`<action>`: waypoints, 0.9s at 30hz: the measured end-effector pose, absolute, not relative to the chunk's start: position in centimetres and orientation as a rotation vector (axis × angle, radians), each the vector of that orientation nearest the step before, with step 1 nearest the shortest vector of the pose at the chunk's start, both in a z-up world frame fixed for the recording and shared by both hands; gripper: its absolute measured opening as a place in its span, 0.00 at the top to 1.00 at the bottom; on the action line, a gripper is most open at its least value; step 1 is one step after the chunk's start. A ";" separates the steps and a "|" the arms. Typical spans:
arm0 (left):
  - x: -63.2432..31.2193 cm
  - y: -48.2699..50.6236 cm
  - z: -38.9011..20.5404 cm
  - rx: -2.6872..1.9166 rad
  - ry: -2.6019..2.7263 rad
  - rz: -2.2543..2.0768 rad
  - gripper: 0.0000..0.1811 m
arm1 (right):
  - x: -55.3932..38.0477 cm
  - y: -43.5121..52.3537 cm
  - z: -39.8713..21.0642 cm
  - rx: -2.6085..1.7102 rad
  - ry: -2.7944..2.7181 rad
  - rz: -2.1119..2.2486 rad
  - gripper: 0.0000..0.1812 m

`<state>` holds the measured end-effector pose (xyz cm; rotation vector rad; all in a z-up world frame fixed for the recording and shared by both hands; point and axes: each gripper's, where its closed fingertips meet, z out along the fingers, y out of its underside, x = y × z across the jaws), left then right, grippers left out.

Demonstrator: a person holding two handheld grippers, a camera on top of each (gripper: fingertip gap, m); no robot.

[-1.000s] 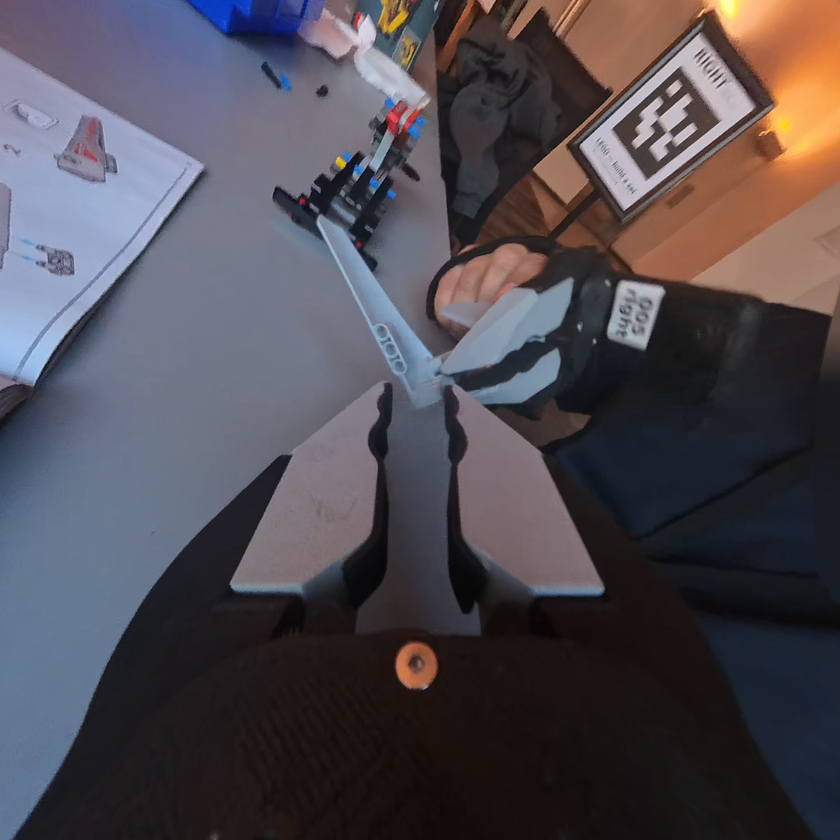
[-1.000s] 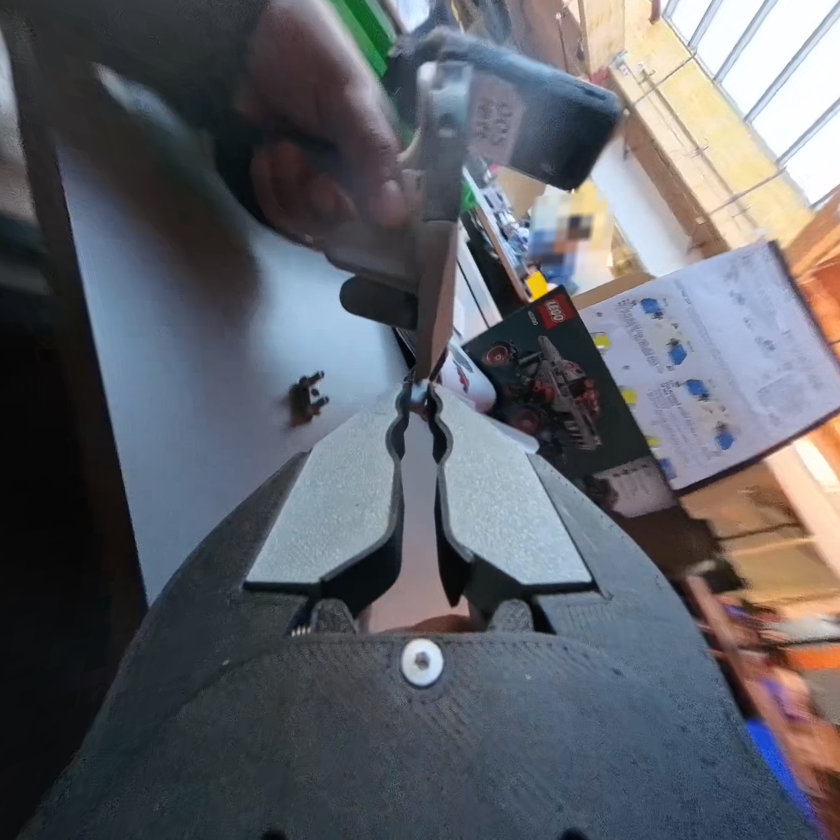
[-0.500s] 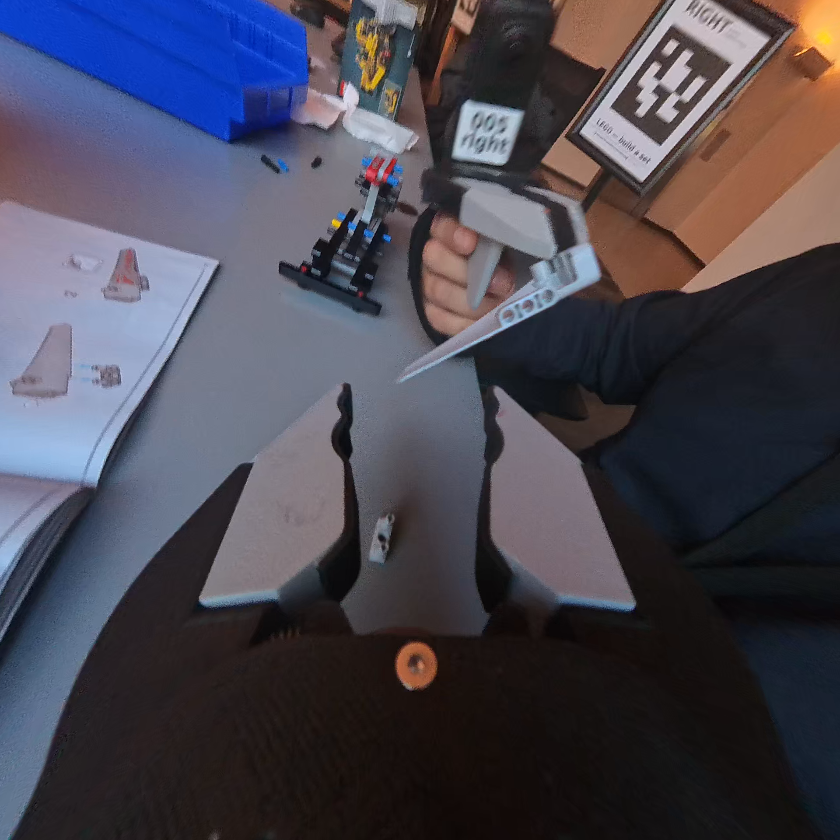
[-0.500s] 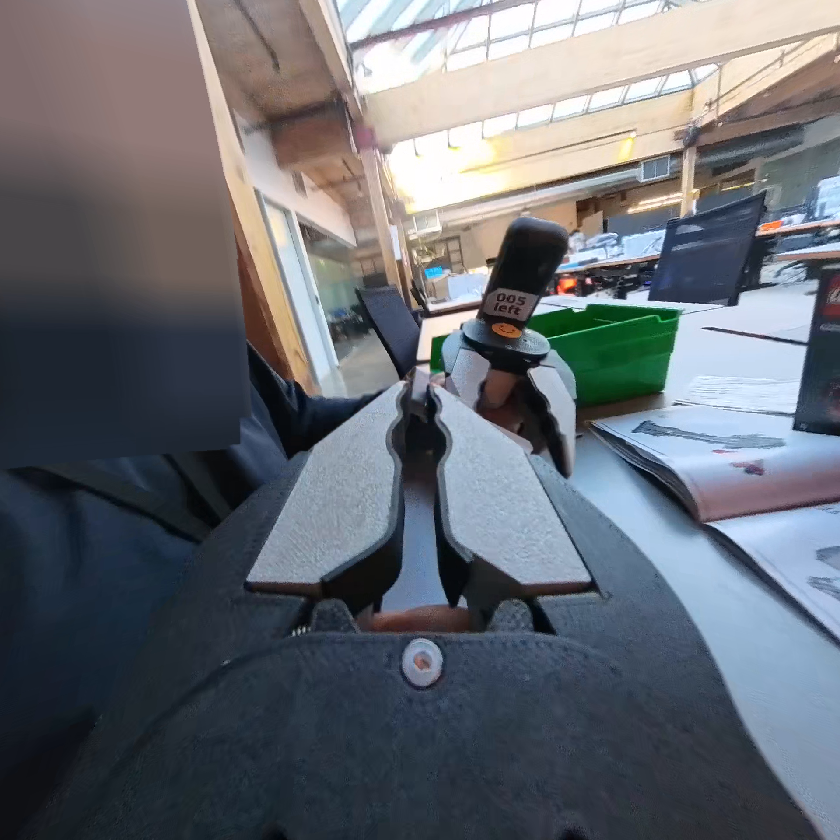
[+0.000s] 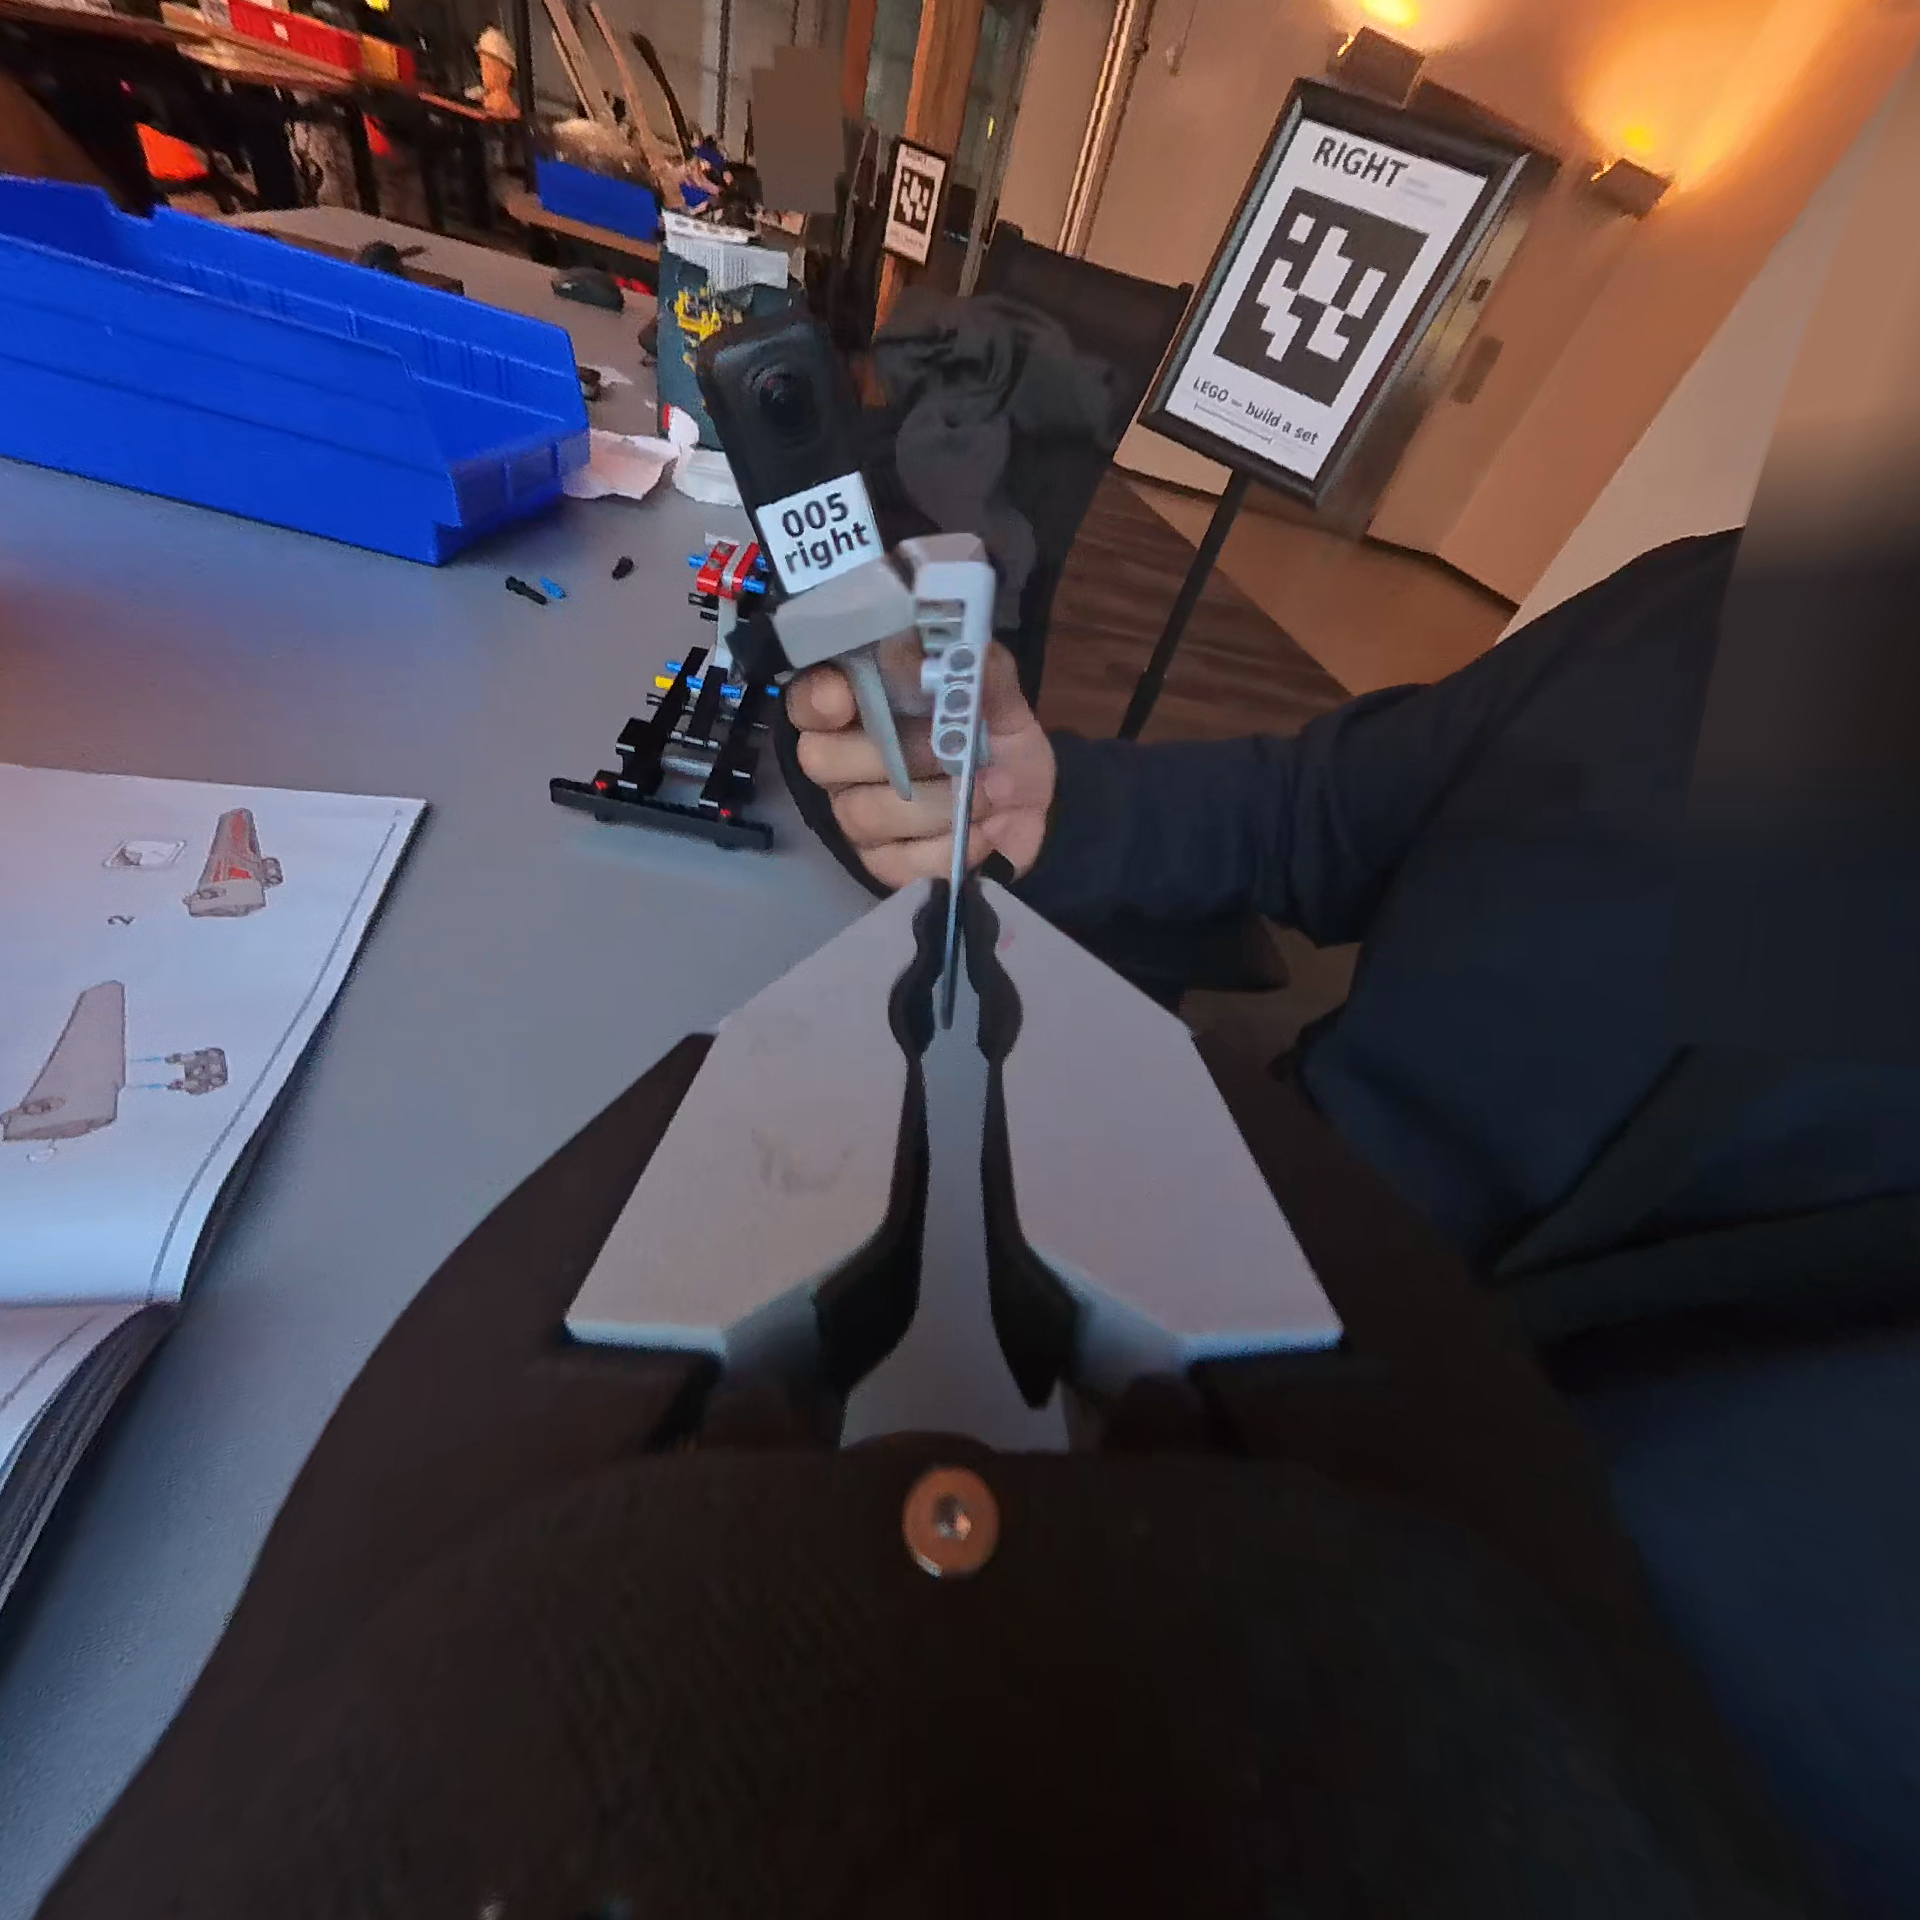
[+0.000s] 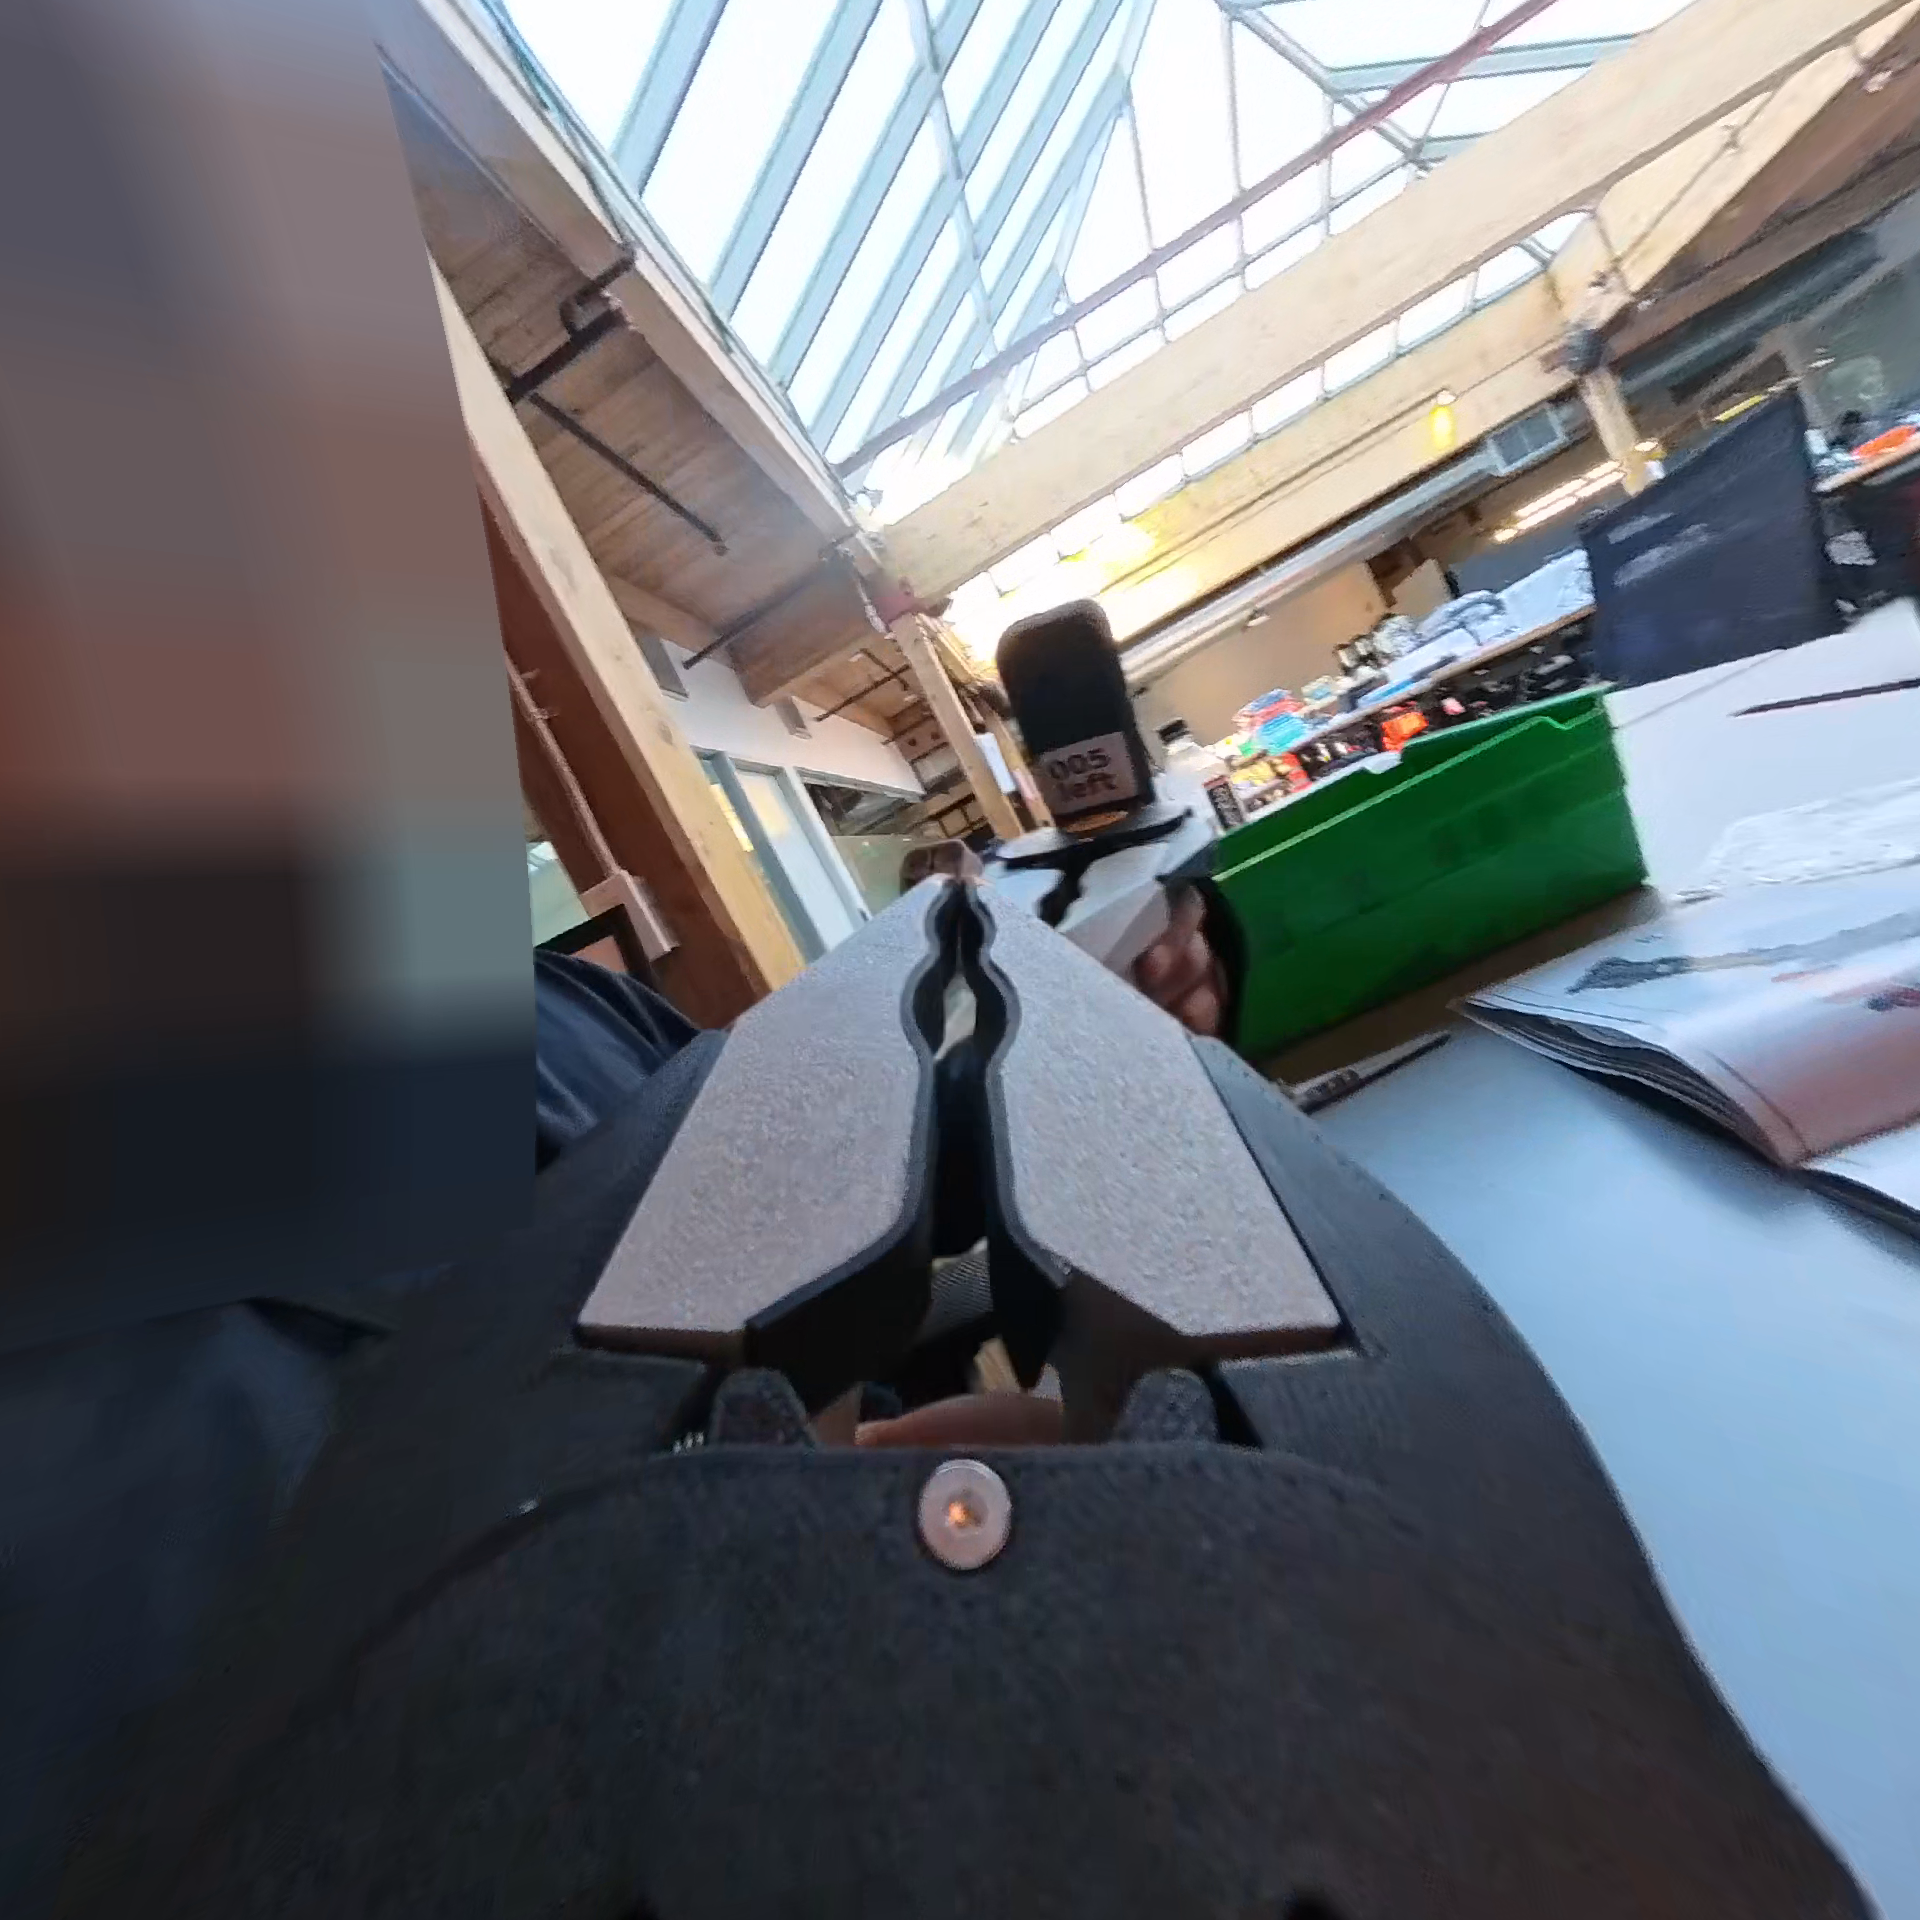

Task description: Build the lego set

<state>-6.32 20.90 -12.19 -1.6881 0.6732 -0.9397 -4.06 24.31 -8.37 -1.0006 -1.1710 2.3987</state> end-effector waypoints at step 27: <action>-7.7 20.7 -18.4 -2.005 0.520 -0.933 1.00 | -6.0 23.8 -16.0 -1.170 -1.652 1.474 0.87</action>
